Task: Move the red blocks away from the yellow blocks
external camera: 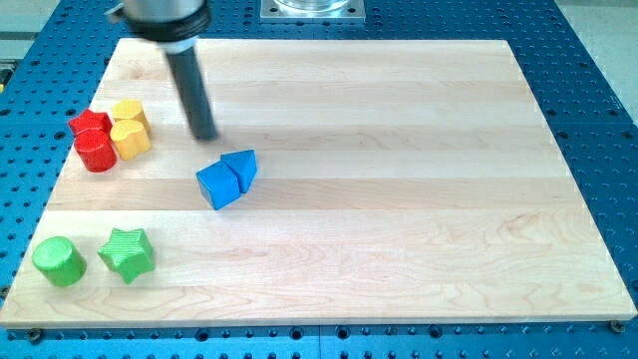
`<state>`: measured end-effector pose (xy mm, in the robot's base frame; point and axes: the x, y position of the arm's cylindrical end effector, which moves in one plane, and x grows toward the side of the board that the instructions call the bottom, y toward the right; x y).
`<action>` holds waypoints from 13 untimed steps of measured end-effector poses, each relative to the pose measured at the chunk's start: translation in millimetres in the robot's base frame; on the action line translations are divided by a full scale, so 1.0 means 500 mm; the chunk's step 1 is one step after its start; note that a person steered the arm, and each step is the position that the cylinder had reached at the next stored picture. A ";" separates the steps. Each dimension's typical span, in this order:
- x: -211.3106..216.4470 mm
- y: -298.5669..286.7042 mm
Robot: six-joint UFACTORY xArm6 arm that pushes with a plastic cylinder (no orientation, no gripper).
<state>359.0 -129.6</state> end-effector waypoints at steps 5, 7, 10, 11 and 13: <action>-0.014 -0.340; -0.023 -0.322; 0.222 -0.249; 0.321 -0.241; 0.260 -0.284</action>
<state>489.2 -271.5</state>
